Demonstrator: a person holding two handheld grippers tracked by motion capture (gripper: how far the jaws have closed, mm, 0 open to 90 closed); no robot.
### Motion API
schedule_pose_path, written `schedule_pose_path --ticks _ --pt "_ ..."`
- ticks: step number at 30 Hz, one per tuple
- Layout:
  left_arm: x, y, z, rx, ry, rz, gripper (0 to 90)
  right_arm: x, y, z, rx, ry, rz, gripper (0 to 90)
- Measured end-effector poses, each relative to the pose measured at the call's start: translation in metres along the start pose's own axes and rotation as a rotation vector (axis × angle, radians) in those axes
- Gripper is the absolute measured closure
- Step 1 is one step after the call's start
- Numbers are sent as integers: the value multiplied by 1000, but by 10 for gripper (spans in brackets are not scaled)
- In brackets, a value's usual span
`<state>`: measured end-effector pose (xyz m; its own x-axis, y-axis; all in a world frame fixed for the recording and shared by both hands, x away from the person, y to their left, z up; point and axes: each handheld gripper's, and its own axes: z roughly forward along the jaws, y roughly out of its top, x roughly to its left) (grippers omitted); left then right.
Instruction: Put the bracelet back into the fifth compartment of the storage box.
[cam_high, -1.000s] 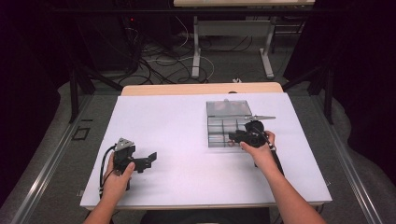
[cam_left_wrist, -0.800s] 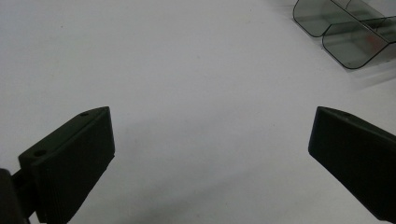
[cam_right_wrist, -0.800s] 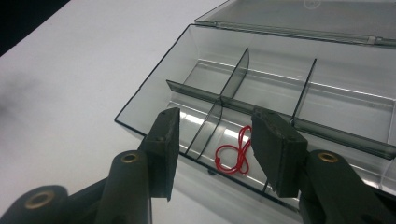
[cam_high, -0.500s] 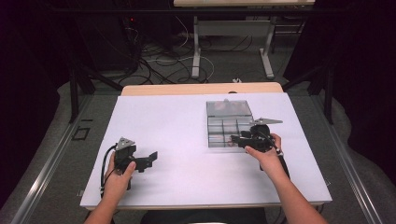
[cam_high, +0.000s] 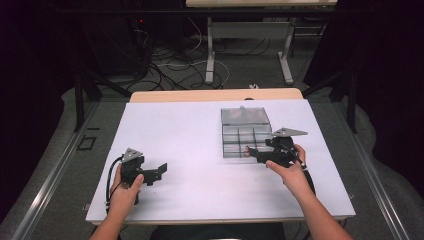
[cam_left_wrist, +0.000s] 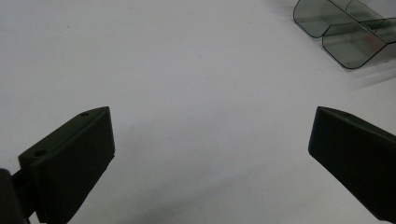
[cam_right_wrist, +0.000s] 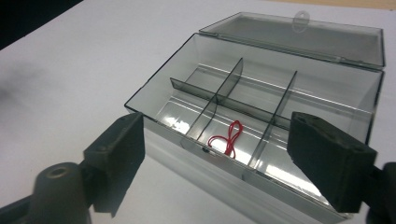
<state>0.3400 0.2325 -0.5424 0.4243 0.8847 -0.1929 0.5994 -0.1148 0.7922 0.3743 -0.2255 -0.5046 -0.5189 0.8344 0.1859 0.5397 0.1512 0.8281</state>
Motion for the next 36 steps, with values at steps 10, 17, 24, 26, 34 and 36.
schedule_pose_path --ticks 10,17,24,26,34,36 --pt "0 -1 0 -1 1 -6 4 -10 -10 -26 -15 -43 -17 148" --pt "0 0 0 7 -4 -1 4 -24 -21 -44 -21 -82 -7 97" --pt "1 0 -1 10 -7 -3 4 -38 -32 -54 -17 -129 6 8" --pt "1 0 0 3 -3 -4 4 -42 -34 -55 -20 -146 17 0" --pt "1 0 0 15 -9 -1 4 -60 -44 -57 -27 -193 31 0" --pt "1 0 0 11 -8 -3 4 -63 -47 -58 -30 -199 43 0"
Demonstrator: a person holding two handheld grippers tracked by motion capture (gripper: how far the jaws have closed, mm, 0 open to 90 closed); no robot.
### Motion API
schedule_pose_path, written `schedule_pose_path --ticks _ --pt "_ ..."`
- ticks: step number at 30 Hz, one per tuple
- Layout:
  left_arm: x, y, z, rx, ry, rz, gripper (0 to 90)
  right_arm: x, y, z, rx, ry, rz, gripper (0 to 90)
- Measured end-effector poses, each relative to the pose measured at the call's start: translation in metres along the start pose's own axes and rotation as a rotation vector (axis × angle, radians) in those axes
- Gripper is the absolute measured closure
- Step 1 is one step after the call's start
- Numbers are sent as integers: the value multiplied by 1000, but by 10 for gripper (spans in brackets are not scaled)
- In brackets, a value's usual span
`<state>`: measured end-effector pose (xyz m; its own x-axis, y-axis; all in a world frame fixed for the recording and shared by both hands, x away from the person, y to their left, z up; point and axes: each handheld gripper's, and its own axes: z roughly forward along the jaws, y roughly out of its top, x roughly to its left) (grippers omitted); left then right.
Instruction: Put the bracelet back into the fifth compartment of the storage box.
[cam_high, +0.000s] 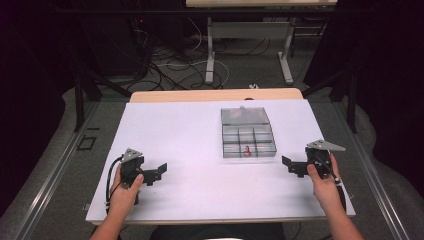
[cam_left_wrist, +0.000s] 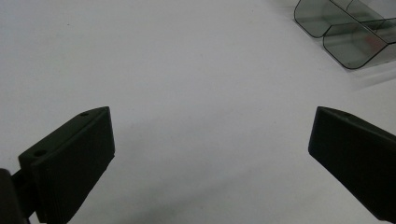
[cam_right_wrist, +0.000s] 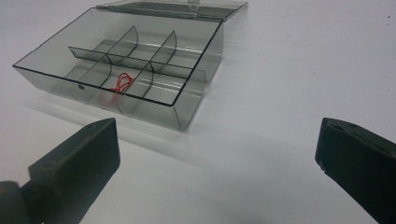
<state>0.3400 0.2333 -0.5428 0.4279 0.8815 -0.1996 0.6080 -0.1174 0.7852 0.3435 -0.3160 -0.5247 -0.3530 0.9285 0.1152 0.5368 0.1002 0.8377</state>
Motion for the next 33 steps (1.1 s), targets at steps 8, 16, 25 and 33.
schedule_pose_path --ticks 8,16,25,33 --pt "0 0 1 -11 8 -7 4 -11 -9 3 0 -30 20 0" --pt "2 0 -1 2 7 -9 4 -19 -15 3 -6 -69 17 0" --pt "2 0 -1 0 8 -8 4 -35 -22 4 23 -95 58 0" --pt "2 0 0 1 6 -4 4 -39 -24 5 31 -96 70 0"
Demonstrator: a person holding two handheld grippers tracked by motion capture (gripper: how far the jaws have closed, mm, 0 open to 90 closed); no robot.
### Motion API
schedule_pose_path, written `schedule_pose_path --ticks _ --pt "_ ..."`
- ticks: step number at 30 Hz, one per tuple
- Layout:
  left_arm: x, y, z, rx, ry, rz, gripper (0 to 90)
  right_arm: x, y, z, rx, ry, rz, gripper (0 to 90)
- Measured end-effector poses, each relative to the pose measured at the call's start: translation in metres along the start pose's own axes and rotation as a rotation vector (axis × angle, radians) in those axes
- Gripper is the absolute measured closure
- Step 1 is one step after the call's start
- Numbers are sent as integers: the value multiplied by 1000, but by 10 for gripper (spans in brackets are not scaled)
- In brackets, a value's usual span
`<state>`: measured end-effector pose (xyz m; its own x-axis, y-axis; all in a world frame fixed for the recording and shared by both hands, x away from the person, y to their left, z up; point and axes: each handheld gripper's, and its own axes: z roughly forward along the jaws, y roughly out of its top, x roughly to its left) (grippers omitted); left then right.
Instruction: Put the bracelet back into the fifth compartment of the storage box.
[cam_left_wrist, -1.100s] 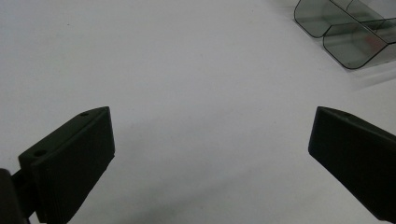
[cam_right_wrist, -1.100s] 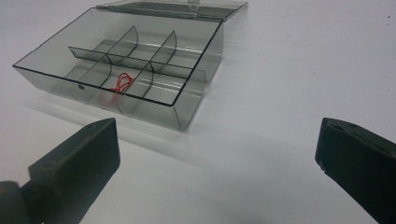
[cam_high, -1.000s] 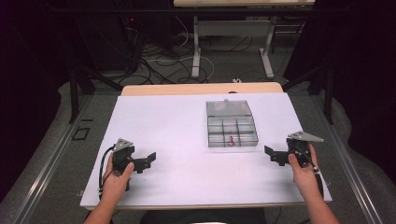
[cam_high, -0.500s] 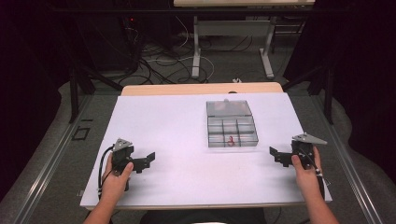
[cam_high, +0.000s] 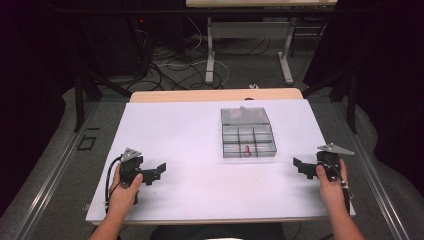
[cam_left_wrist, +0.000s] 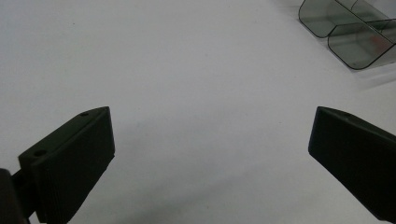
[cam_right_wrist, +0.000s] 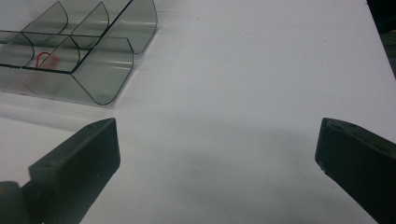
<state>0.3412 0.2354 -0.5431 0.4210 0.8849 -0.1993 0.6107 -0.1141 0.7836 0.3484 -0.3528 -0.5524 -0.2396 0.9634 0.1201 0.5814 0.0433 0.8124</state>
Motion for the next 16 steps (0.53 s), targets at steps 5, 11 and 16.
schedule_pose_path --ticks 5,11,16 --pt "0 1 1 12 -3 2 4 1 0 0 3 3 13 0" --pt "0 0 3 -4 5 0 4 2 0 1 4 12 0 3" --pt "1 1 1 8 -3 2 4 5 1 1 1 14 -5 3"
